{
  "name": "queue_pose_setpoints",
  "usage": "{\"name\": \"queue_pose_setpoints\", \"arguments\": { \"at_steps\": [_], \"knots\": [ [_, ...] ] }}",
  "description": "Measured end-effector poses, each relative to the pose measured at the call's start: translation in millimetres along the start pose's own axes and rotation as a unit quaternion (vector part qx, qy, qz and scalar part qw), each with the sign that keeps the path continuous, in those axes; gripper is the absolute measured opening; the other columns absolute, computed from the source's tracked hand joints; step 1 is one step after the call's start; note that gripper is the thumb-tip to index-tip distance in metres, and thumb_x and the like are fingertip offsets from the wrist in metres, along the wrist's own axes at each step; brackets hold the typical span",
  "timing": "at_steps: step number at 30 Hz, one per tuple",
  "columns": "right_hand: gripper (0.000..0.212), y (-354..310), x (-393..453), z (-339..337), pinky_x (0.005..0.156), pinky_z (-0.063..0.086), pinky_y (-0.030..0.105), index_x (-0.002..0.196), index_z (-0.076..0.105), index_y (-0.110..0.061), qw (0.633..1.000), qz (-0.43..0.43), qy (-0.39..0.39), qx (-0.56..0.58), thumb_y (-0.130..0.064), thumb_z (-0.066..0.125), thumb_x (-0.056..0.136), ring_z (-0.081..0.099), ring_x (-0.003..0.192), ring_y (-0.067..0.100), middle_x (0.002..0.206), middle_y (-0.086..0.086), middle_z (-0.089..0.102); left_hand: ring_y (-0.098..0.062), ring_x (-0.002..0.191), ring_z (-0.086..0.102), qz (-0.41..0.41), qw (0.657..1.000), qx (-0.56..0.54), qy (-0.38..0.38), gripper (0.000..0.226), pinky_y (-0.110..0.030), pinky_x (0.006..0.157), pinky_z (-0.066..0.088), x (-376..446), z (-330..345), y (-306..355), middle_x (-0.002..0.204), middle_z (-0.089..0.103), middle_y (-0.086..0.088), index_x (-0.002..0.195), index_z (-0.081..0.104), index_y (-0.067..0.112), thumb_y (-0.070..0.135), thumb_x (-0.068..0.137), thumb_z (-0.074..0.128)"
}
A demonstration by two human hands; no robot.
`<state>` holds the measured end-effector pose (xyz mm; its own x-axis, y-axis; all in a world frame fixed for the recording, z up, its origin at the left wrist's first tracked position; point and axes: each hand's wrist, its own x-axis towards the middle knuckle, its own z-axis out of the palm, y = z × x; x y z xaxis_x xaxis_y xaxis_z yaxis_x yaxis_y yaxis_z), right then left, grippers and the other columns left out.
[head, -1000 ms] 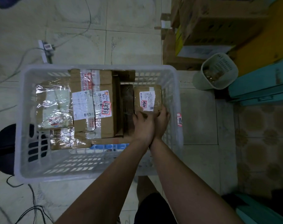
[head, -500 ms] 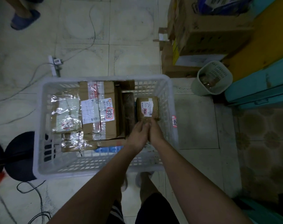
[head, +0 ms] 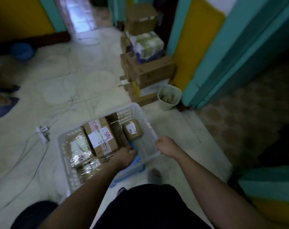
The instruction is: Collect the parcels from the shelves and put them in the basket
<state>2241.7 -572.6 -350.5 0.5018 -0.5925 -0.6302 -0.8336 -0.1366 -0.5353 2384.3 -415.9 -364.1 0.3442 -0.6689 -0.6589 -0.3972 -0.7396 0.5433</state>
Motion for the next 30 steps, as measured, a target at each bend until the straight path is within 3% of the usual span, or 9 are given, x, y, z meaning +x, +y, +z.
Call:
{"name": "queue_pose_setpoints", "arguments": {
  "at_steps": [2, 5, 10, 14, 17, 21, 24, 30],
  "knots": [
    [0.023, 17, -39, -3, 0.072, 0.047, 0.033, 0.07, 0.057, -0.019, 0.998, 0.03, 0.048, 0.025, -0.021, 0.049, 0.092, 0.059, 0.079, 0.025, 0.086, 0.007, 0.063, -0.033, 0.096, 0.061, 0.042, 0.995, 0.073, -0.047, 0.041, -0.041, 0.09, 0.049, -8, 7, 8, 0.104, 0.065, -0.023, 0.093, 0.063, 0.012, 0.043, 0.103, 0.037],
    [0.02, 52, -100, -1, 0.075, 0.046, 0.03, 0.091, 0.065, -0.016, 0.99, 0.073, 0.113, 0.051, -0.03, 0.051, 0.093, 0.064, 0.092, 0.027, 0.093, 0.004, 0.067, -0.032, 0.126, 0.053, 0.1, 0.975, 0.169, -0.101, 0.056, -0.037, 0.106, 0.04, -15, 29, 35, 0.139, 0.057, -0.015, 0.13, 0.059, 0.012, 0.052, 0.103, 0.032],
    [0.036, 128, -218, 0, 0.089, 0.046, 0.031, 0.117, 0.063, -0.024, 0.952, 0.165, 0.236, 0.1, -0.049, 0.05, 0.095, 0.061, 0.108, 0.023, 0.118, 0.002, 0.067, -0.032, 0.123, 0.056, 0.207, 0.932, 0.265, -0.137, 0.06, -0.038, 0.105, 0.043, -55, 100, 125, 0.138, 0.059, -0.011, 0.135, 0.057, 0.022, 0.063, 0.096, 0.037],
    [0.047, 194, -336, 1, 0.093, 0.044, 0.034, 0.129, 0.057, -0.019, 0.905, 0.249, 0.316, 0.139, -0.052, 0.044, 0.099, 0.057, 0.119, 0.027, 0.129, 0.006, 0.061, -0.028, 0.134, 0.046, 0.34, 0.849, 0.376, -0.151, 0.064, -0.038, 0.11, 0.038, -134, 176, 205, 0.15, 0.047, -0.002, 0.143, 0.049, 0.031, 0.069, 0.093, 0.036],
    [0.035, 242, -432, 9, 0.081, 0.042, 0.034, 0.109, 0.06, -0.016, 0.87, 0.286, 0.374, 0.149, -0.045, 0.043, 0.101, 0.058, 0.116, 0.033, 0.125, 0.016, 0.063, -0.027, 0.134, 0.047, 0.435, 0.781, 0.413, -0.173, 0.064, -0.035, 0.109, 0.039, -209, 246, 261, 0.149, 0.048, -0.001, 0.141, 0.053, 0.031, 0.069, 0.092, 0.037],
    [0.052, 313, -568, 40, 0.098, 0.042, 0.038, 0.138, 0.052, -0.013, 0.799, 0.364, 0.44, 0.19, -0.048, 0.041, 0.101, 0.052, 0.127, 0.034, 0.14, 0.017, 0.055, -0.031, 0.131, 0.051, 0.545, 0.685, 0.444, -0.193, 0.071, -0.037, 0.107, 0.043, -325, 363, 314, 0.145, 0.053, -0.01, 0.135, 0.059, 0.024, 0.072, 0.088, 0.034],
    [0.056, 364, -671, 81, 0.104, 0.041, 0.037, 0.144, 0.048, -0.017, 0.731, 0.402, 0.499, 0.233, -0.051, 0.043, 0.1, 0.05, 0.131, 0.03, 0.146, 0.01, 0.052, -0.032, 0.137, 0.044, 0.602, 0.605, 0.475, -0.215, 0.068, -0.041, 0.112, 0.037, -430, 456, 323, 0.153, 0.046, -0.007, 0.143, 0.05, 0.023, 0.066, 0.093, 0.034],
    [0.056, 444, -847, 173, 0.102, 0.044, 0.035, 0.142, 0.05, -0.019, 0.634, 0.487, 0.538, 0.268, -0.053, 0.043, 0.099, 0.053, 0.129, 0.027, 0.142, 0.007, 0.057, -0.03, 0.133, 0.048, 0.65, 0.517, 0.492, -0.26, 0.063, -0.044, 0.109, 0.041, -596, 624, 297, 0.149, 0.05, -0.001, 0.143, 0.05, 0.03, 0.067, 0.094, 0.036]
  ]
}}
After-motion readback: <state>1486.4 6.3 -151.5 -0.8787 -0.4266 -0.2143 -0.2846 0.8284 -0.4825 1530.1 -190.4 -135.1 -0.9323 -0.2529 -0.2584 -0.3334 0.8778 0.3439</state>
